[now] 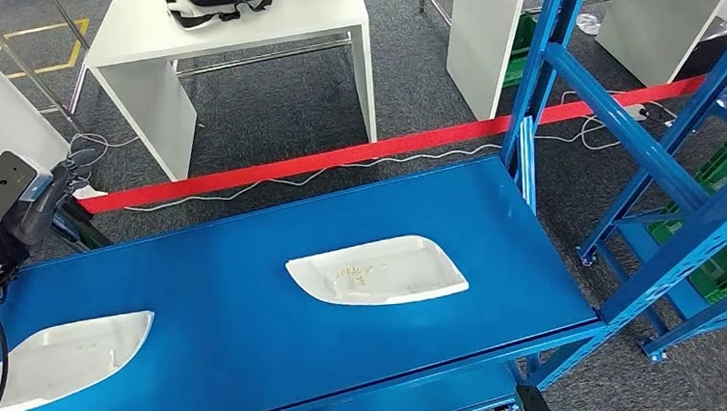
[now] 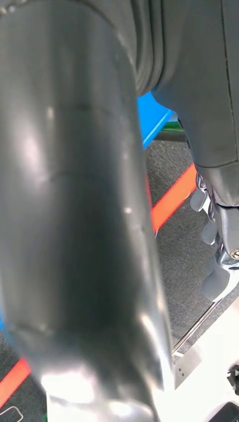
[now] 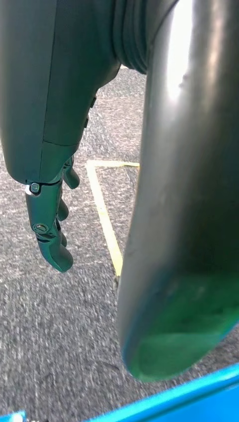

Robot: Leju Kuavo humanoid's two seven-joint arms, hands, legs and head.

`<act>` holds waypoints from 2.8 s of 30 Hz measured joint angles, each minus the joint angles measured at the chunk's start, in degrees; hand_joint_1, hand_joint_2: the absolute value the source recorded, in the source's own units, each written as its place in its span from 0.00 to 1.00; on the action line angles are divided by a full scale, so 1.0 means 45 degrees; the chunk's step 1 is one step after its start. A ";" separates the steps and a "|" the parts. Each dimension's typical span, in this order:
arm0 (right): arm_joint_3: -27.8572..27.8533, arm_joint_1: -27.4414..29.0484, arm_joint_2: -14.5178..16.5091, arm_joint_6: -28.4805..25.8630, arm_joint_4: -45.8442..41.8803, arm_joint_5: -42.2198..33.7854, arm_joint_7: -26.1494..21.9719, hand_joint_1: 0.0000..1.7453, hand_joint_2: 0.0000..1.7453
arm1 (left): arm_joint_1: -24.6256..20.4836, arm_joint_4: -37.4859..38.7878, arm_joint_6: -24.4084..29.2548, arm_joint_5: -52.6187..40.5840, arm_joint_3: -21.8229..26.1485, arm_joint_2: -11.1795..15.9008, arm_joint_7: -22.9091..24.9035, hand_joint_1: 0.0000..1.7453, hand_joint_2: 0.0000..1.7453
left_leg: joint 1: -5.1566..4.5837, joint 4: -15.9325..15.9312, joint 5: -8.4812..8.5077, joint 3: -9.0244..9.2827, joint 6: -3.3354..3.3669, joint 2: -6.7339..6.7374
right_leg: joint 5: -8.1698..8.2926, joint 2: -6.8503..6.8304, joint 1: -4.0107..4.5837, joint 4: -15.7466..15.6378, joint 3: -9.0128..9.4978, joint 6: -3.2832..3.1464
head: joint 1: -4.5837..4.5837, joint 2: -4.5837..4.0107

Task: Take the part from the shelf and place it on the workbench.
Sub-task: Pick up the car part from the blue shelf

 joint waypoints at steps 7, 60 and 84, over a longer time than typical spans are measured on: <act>-0.0019 0.0005 0.0015 0.0001 0.0001 0.0000 0.0004 0.00 0.00 | -0.0021 -0.0073 0.0013 0.0011 -0.0024 -0.0017 -0.0017 0.00 0.00 | -0.0153 -0.1154 -0.0242 0.0635 0.0106 0.0016 | 0.0291 -0.0006 -0.0008 -0.0122 -0.0031 0.0217 | 0.0007 0.0000; -0.0679 0.0006 -0.0034 -0.0010 0.0000 -0.0080 0.0119 0.00 0.00 | 0.6226 -0.5297 -0.1837 0.1795 -0.0109 0.3015 -0.0774 0.00 1.00 | -0.0087 -0.1173 0.1150 -0.0730 -0.0020 0.0088 | -0.0979 -0.0007 -0.0082 -0.0145 0.1184 0.0327 | 0.0141 0.0000; -0.0801 -0.0009 -0.0006 -0.0273 0.0000 0.0131 0.0158 0.00 0.00 | 0.8367 -0.7821 0.4804 -0.3977 0.0432 0.2798 0.0655 0.00 1.00 | -0.0087 -0.1156 0.1148 -0.0745 -0.0003 0.0083 | -0.0967 -0.0016 -0.0081 -0.0147 0.1184 0.0343 | 0.0142 0.0000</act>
